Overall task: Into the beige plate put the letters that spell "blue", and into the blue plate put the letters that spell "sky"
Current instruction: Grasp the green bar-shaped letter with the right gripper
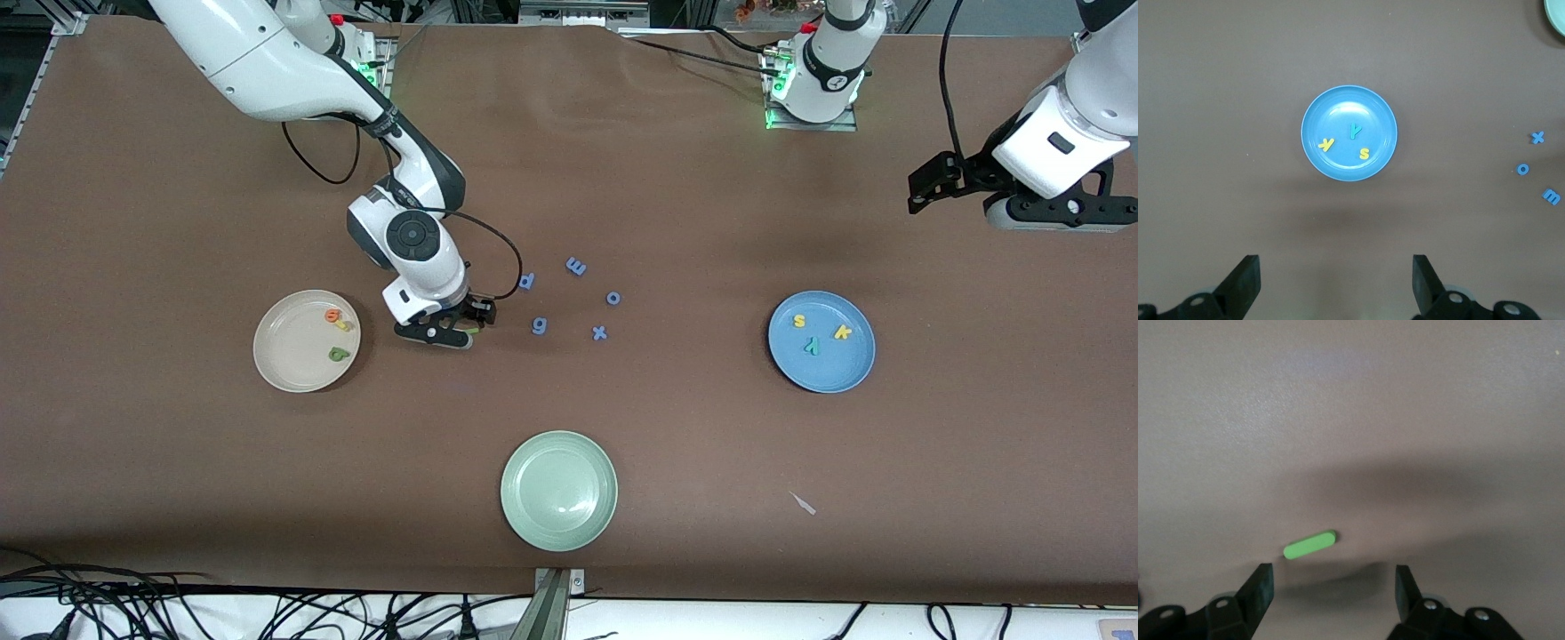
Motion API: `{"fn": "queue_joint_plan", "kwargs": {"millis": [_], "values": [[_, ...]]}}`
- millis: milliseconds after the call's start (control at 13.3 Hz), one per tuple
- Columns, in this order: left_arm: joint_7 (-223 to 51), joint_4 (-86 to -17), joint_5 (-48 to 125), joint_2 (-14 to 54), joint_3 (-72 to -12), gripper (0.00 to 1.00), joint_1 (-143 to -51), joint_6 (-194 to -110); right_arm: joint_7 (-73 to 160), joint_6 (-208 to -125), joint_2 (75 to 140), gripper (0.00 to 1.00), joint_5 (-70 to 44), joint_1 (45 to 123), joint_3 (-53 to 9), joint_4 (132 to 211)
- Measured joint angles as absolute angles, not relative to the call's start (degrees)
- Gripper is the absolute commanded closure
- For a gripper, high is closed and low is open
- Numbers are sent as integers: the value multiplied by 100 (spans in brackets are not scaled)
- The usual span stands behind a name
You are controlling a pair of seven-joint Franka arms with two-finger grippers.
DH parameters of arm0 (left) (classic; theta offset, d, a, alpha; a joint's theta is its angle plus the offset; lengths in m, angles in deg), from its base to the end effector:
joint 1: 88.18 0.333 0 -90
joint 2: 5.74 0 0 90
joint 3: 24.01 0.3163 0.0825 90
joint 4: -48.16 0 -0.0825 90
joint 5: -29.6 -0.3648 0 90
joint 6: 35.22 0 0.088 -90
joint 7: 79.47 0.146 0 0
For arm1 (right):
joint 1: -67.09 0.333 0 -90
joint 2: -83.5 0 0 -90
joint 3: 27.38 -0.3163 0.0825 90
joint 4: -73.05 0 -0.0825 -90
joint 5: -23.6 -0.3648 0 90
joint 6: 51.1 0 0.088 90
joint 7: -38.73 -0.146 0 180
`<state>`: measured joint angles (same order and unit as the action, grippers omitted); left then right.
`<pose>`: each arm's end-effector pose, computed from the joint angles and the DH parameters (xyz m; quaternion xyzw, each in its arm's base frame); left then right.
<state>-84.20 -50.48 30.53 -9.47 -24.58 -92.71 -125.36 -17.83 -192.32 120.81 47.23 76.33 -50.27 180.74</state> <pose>0.5056 -0.0476 0.5522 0.9991 -0.0028 -0.0421 0.0042 0.5343 0.3186 0.1596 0.9960 -0.0884 0.0105 0.0026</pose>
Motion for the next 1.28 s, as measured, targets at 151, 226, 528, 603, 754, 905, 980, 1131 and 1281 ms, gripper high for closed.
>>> {"fn": "queue_joint_plan", "kwargs": {"millis": [151, 226, 528, 603, 754, 905, 980, 1131, 1281], "values": [[-8418, -5038, 3053, -947, -2442, 0, -9269, -12509, -1783, -19357, 12128, 18, 4731, 7634, -5027, 17992], [-8417, -5038, 3052, -947, -2441, 0, -9269, -12508, -1782, -19407, 12170, 18, 4788, 7638, -5028, 17939], [-8416, -5025, 3052, -943, -2441, 0, -9269, -12508, -1795, -19453, 12345, 18, 5137, 7716, -5030, 17810], [-8416, -5019, 3052, -941, -2440, 0, -9269, -12508, -1795, -19452, 12359, 19, 5156, 7719, -5030, 17810], [-8412, -5013, 3052, -937, -2441, 0, -9270, -12508, -1795, -19441, 12374, 25, 5172, 7719, -5029, 17817], [-8407, -5009, 3052, -931, -2441, 0, -9270, -12508, -1795, -19438, 12385, 36, 5194, 7719, -5021, 17843], [-8406, -5006, 3052, -928, -2441, 0, -9270, -12508, -1795, -19440, 12381, 40, 5205, 7718, -5017, 17840], [-8406, -5003, 3052, -923, -2437, 0, -9268, -12508, -1795, -19439, 12370, 51, 5209, 7719, -5017, 17839], [-8406, -4999, 3052, -918, -2421, 0, -9265, -12508, -1795, -19438, 12352, 65, 5210, 7720, -5022, 17833]]}}
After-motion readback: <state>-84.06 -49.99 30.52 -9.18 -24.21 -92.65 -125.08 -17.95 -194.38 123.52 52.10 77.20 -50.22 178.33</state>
